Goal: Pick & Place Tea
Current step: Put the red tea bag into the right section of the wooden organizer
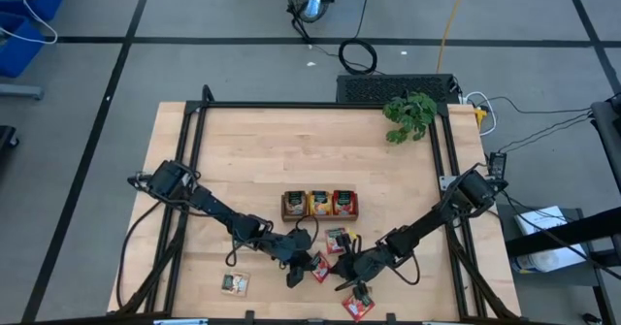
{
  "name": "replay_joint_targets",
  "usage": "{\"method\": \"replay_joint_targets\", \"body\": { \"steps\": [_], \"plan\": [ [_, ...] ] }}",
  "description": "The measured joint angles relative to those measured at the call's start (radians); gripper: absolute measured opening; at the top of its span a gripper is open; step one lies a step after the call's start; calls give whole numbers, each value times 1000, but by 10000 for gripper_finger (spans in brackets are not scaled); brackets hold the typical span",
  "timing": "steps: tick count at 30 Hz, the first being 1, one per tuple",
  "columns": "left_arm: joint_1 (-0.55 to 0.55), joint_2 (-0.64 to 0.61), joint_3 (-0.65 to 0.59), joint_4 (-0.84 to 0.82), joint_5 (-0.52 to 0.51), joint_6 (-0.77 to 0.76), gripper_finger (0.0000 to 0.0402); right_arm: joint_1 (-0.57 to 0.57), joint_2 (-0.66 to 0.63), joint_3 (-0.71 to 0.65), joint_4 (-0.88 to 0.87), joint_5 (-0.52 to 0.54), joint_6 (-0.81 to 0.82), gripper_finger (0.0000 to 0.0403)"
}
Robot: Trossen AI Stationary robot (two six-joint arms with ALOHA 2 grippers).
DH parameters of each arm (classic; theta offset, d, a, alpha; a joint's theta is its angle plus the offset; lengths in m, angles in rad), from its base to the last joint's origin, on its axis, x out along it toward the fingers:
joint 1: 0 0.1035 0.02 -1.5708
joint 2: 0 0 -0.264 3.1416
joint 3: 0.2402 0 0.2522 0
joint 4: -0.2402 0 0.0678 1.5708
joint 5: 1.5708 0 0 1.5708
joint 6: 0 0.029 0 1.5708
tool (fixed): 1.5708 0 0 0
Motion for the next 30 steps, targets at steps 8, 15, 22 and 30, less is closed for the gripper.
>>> {"method": "replay_joint_targets", "body": {
  "steps": [8, 15, 22, 30],
  "plan": [
    [-5, -1, 0, -11, 30, 108, 7, 2, 1, -1, 7, 43, -22, 0],
    [-37, -82, 1, -165, 68, 216, 4, 22, -95, -7, 7, 94, -106, 10],
    [-93, -274, 66, -534, -95, 315, 3, 49, -303, -2, 32, 167, -103, 95],
    [-160, -227, 322, -865, -322, 494, 3, -5, -343, -2, 85, 80, -38, 200]
  ]
}}
